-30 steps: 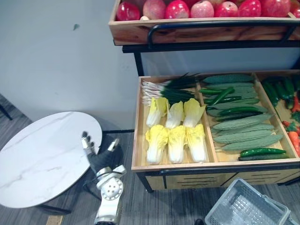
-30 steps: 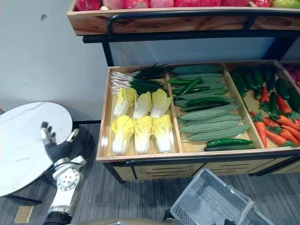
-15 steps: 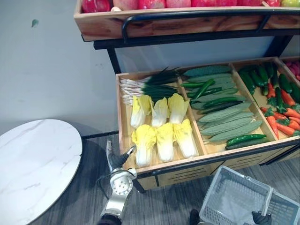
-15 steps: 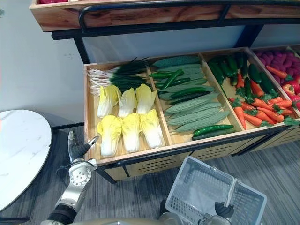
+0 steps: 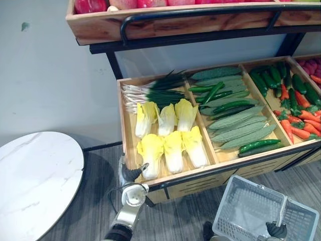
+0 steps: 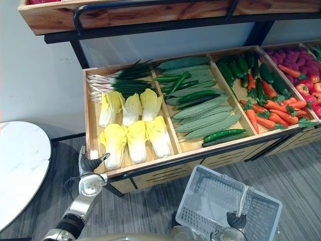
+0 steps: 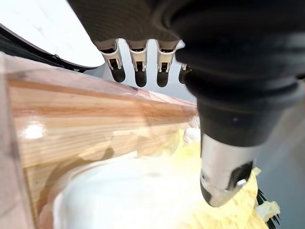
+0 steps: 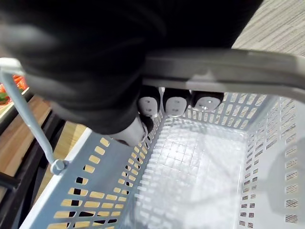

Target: Pick vegetable in the basket

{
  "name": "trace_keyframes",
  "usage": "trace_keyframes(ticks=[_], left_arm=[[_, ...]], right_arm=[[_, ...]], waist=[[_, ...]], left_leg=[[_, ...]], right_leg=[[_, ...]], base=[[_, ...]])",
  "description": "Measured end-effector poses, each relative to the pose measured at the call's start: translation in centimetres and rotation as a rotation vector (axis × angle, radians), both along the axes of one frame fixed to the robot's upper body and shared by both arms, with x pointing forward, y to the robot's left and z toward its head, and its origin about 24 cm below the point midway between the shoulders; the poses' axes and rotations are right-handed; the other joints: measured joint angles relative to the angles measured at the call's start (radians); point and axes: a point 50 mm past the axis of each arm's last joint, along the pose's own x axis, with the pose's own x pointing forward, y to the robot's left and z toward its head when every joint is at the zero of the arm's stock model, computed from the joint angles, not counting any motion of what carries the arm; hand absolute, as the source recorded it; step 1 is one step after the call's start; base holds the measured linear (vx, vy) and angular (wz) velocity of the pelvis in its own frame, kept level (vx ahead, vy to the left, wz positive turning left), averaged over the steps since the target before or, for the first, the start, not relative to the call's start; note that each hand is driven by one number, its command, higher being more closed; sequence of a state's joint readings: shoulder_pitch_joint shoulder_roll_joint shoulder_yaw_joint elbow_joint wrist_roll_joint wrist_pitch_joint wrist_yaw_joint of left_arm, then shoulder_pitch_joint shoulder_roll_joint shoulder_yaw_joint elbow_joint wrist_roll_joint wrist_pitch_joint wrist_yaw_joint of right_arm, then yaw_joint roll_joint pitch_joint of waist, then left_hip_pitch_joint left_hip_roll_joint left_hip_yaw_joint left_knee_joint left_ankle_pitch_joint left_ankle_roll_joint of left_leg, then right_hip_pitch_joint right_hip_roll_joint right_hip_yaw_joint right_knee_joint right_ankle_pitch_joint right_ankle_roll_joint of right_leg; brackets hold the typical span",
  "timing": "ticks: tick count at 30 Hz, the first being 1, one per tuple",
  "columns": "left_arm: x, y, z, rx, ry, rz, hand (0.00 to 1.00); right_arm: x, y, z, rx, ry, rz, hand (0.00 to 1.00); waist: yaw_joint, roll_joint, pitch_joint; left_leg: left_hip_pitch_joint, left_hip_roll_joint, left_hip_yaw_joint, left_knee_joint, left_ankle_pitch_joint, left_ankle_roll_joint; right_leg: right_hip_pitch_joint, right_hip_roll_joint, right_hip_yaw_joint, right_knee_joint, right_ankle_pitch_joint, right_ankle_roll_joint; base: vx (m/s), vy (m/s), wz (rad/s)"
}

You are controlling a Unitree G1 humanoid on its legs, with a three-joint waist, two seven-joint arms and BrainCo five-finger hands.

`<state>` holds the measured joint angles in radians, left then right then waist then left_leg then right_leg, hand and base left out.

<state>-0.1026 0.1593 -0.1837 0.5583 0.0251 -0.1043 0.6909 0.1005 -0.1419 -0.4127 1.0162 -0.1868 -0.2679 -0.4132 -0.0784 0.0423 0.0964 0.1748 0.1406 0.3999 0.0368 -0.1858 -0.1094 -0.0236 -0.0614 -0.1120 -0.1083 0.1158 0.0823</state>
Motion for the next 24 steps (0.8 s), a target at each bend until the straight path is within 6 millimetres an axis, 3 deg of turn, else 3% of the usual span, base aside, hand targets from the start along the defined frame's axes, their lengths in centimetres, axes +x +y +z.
trace_keyframes(ticks=[9, 24], left_arm=[[1.0, -1.9, 1.7, 0.024, -0.081, -0.098, 0.0], [0.6, -1.9, 0.9, 0.043, -0.026, -0.094, 0.0]], right_arm=[[0.6, 0.2, 0.2, -0.013, -0.013, 0.025, 1.0], [0.7, 0.3, 0.2, -0.013, -0.007, 0.028, 1.0]], waist=[[-0.002, 0.002, 0.015], [-0.003, 0.002, 0.017]], left_leg=[[-0.006, -0.003, 0.001, 0.0, -0.002, 0.0], [-0.007, -0.005, 0.004, 0.0, -0.002, 0.0]], right_leg=[[-0.009, -0.002, 0.007, 0.0, 0.007, 0.002], [-0.013, -0.002, 0.013, 0.0, 0.007, 0.002]], base=[[-0.06, -0.039, -0.02], [-0.05, -0.037, -0.01]])
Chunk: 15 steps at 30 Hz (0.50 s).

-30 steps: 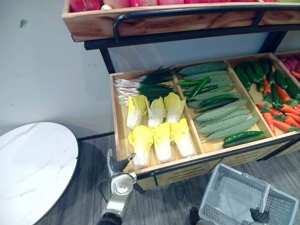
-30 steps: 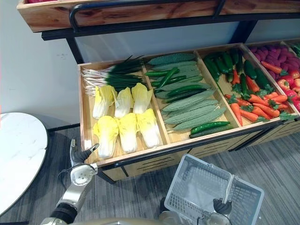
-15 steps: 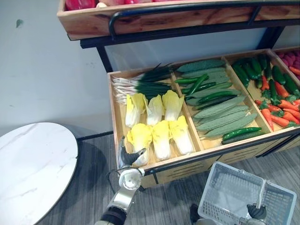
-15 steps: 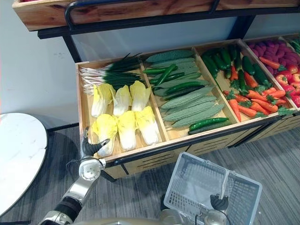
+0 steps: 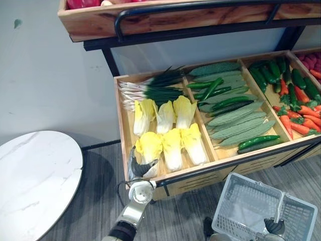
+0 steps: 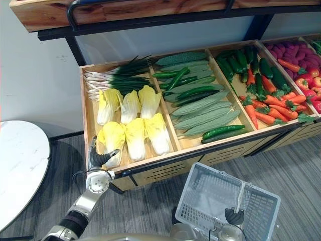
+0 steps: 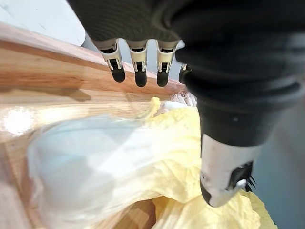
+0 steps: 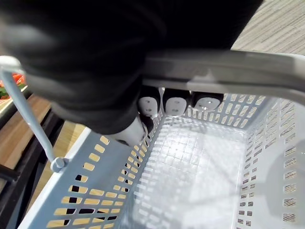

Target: Pick vegetable in the basket

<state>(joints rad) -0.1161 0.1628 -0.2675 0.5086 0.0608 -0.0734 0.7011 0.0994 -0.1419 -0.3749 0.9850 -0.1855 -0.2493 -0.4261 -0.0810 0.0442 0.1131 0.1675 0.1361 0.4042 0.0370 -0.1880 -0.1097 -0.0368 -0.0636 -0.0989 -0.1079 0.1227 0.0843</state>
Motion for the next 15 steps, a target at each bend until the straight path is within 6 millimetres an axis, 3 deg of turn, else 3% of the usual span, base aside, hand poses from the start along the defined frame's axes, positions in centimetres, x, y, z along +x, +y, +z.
trace_keyframes(ticks=[15], left_arm=[[-0.1, 1.3, -2.3, 0.141, 0.183, 0.028, 0.0]], right_arm=[[0.7, 0.4, 0.2, -0.004, -0.012, 0.042, 1.0]], waist=[[-0.002, -0.002, 0.002]], left_leg=[[0.01, 0.0, 0.048, 0.001, -0.005, -0.006]], right_leg=[[-0.017, 0.01, 0.048, 0.0, 0.009, -0.001]], base=[[-0.06, -0.041, -0.1]])
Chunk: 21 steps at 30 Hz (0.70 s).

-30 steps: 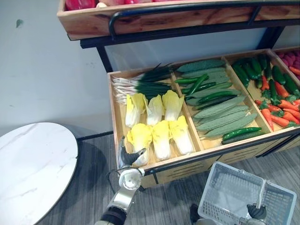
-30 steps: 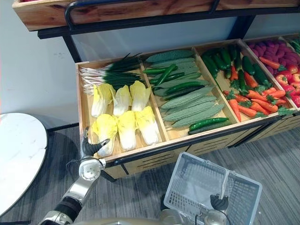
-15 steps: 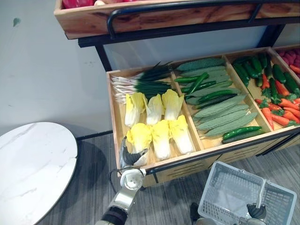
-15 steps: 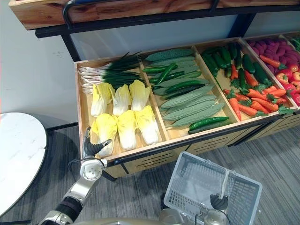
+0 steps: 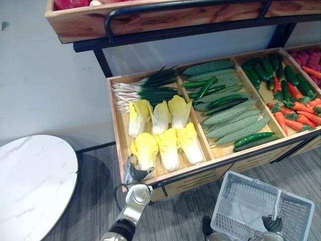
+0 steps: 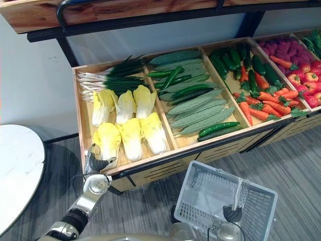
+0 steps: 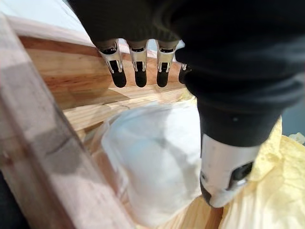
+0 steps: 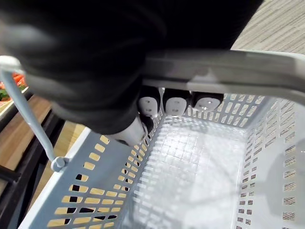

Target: Pick vegetable in the basket

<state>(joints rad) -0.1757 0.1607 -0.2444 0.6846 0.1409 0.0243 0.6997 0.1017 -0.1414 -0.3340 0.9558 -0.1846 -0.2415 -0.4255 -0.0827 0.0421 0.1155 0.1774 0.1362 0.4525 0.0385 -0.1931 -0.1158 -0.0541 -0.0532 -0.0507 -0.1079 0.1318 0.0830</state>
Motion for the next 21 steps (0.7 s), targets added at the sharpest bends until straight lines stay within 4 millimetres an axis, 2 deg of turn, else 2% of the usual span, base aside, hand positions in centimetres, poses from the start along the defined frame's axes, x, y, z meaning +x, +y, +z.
trace_keyframes(ticks=[1, 2, 5, 14, 17, 21], left_arm=[[0.0, 0.1, -0.1, 0.003, 0.009, 0.005, 0.0], [0.1, 0.3, -0.2, 0.008, 0.019, 0.012, 1.0], [0.6, 0.3, -0.1, 0.041, 0.031, -0.004, 1.0], [1.6, 1.3, -0.4, 0.157, 0.11, 0.011, 1.0], [1.4, 2.0, -0.6, 0.196, 0.137, 0.047, 1.0], [1.2, 2.6, -0.8, 0.223, 0.152, 0.071, 1.0]], right_arm=[[0.0, 0.0, 0.0, 0.0, -0.001, 0.001, 1.0], [0.1, 0.0, 0.0, 0.0, -0.002, 0.004, 1.0], [0.4, 0.2, 0.1, 0.002, -0.014, 0.01, 1.0], [1.1, 0.2, 0.4, -0.009, -0.034, 0.044, 1.0], [1.6, 0.2, 0.6, -0.008, -0.039, 0.074, 1.0], [1.7, 0.3, 0.6, -0.005, -0.04, 0.087, 1.0]], waist=[[-0.001, 0.0, 0.0], [-0.002, 0.0, 0.001], [-0.025, 0.001, 0.014], [-0.031, 0.008, 0.03], [-0.05, 0.011, 0.031], [-0.05, 0.011, 0.032]], left_leg=[[0.0, 0.0, 0.002, 0.0, -0.002, -0.003], [-0.004, 0.001, 0.007, 0.001, -0.006, -0.003], [-0.002, 0.001, 0.014, 0.002, -0.006, -0.004], [0.0, 0.021, 0.059, 0.019, -0.018, -0.022], [-0.003, 0.025, 0.064, 0.021, -0.021, -0.028], [-0.003, 0.03, 0.073, 0.024, -0.021, -0.028]], right_leg=[[-0.003, 0.001, 0.003, 0.0, 0.001, 0.0], [-0.011, 0.004, 0.008, 0.0, 0.004, -0.001], [-0.013, 0.005, 0.018, 0.0, 0.005, 0.0], [-0.032, 0.021, 0.06, -0.003, 0.014, -0.007], [-0.04, 0.027, 0.063, -0.005, 0.017, -0.006], [-0.044, 0.033, 0.074, -0.005, 0.022, -0.011]], base=[[-0.07, -0.046, -0.2], [-0.07, -0.049, -0.16], [-0.08, -0.057, -0.11], [-0.08, -0.06, -0.15], [-0.08, -0.064, -0.1], [-0.06, -0.061, -0.08]])
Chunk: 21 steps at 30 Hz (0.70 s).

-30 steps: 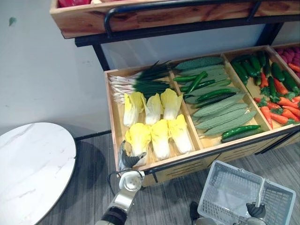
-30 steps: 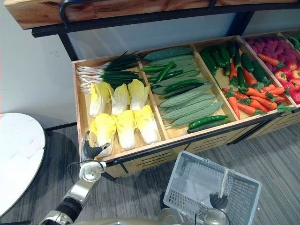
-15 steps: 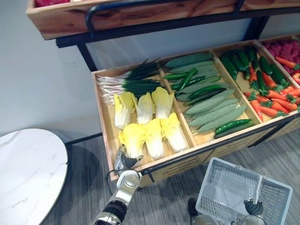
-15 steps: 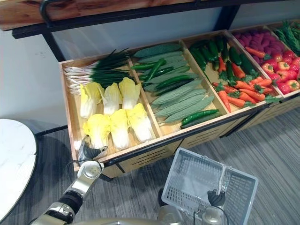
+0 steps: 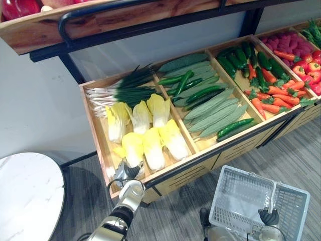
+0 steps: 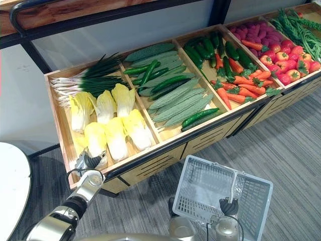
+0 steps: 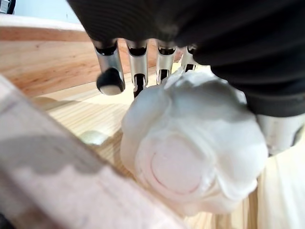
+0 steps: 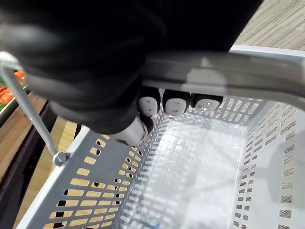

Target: Pick vegetable in the basket

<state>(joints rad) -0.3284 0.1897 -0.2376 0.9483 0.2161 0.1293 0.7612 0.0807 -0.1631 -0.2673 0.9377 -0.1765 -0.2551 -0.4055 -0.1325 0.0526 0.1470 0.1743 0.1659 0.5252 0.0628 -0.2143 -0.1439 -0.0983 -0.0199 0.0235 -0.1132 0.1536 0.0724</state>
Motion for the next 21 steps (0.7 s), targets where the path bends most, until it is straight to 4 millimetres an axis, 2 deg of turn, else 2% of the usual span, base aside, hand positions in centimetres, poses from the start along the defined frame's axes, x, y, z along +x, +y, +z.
trace_keyframes(ticks=[3, 9, 11, 14, 18, 21], left_arm=[[-0.2, -0.3, -0.1, -0.015, -0.018, 0.03, 1.0], [-0.2, -1.6, 0.1, -0.261, -0.178, 0.237, 1.0], [-0.1, -2.1, 0.7, -0.356, -0.279, 0.317, 1.0], [-0.5, -1.8, 1.4, -0.436, -0.391, 0.411, 1.0], [-0.8, -2.5, 2.3, -0.542, -0.517, 0.48, 1.0], [-1.0, -2.0, 3.3, -0.603, -0.618, 0.522, 1.0]], right_arm=[[0.0, 0.0, 0.0, 0.001, 0.001, 0.002, 1.0], [0.4, 0.2, -0.1, 0.007, 0.003, -0.004, 1.0], [0.4, 0.4, -0.2, 0.01, 0.005, -0.014, 1.0], [0.2, 0.5, -0.4, 0.024, 0.012, -0.055, 1.0], [0.0, 0.3, -0.5, 0.034, 0.032, -0.095, 1.0], [-0.1, 0.2, -0.6, 0.037, 0.051, -0.104, 1.0]], waist=[[0.0, -0.001, 0.001], [-0.001, -0.012, 0.023], [0.001, -0.015, 0.028], [0.004, -0.02, 0.031], [0.008, -0.018, 0.03], [0.013, -0.018, 0.029]], left_leg=[[0.0, 0.0, -0.001, -0.001, 0.0, 0.0], [0.0, -0.003, -0.038, -0.002, 0.002, 0.003], [-0.014, -0.004, -0.067, 0.0, 0.006, 0.009], [-0.022, -0.006, -0.101, 0.001, 0.01, 0.013], [-0.033, -0.013, -0.141, 0.008, 0.017, 0.024], [-0.032, -0.018, -0.165, 0.008, 0.02, 0.029]], right_leg=[[0.0, -0.001, -0.004, 0.0, 0.001, -0.002], [0.018, -0.01, -0.037, 0.0, 0.001, -0.002], [0.018, -0.018, -0.061, 0.001, 0.001, -0.002], [0.03, -0.022, -0.093, 0.005, -0.001, -0.002], [0.041, -0.035, -0.133, 0.005, -0.001, -0.002], [0.058, -0.037, -0.15, 0.005, -0.001, -0.002]], base=[[-0.04, -0.04, 0.02], [-0.03, -0.029, 0.15], [-0.03, -0.025, 0.35], [0.0, -0.02, 0.28], [-0.02, -0.016, 0.27], [-0.06, -0.019, 0.19]])
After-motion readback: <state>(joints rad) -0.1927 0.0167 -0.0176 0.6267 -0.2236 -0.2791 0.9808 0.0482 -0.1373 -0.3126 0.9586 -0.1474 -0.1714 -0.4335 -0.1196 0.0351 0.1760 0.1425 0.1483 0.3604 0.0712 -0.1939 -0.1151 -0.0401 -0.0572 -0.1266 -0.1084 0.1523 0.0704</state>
